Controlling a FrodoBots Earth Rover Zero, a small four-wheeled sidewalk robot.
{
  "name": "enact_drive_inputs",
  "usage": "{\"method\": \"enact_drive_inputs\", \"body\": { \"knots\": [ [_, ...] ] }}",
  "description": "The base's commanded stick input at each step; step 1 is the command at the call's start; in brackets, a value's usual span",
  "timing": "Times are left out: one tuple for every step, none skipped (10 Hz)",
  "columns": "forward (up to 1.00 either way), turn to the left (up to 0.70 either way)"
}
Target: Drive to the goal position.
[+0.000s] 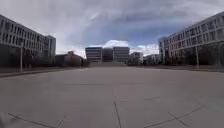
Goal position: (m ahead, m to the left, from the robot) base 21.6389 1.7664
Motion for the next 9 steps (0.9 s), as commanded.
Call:
{"method": "enact_drive_inputs", "body": {
  "knots": [
    [0.85,0.0],
    [0.85,0.0],
    [0.85,0.0],
    [0.85,0.0],
    [0.85,0.0],
    [0.85,0.0],
    [0.85,0.0],
    [0.85,0.0],
    [0.85,0.0]
  ]
}}
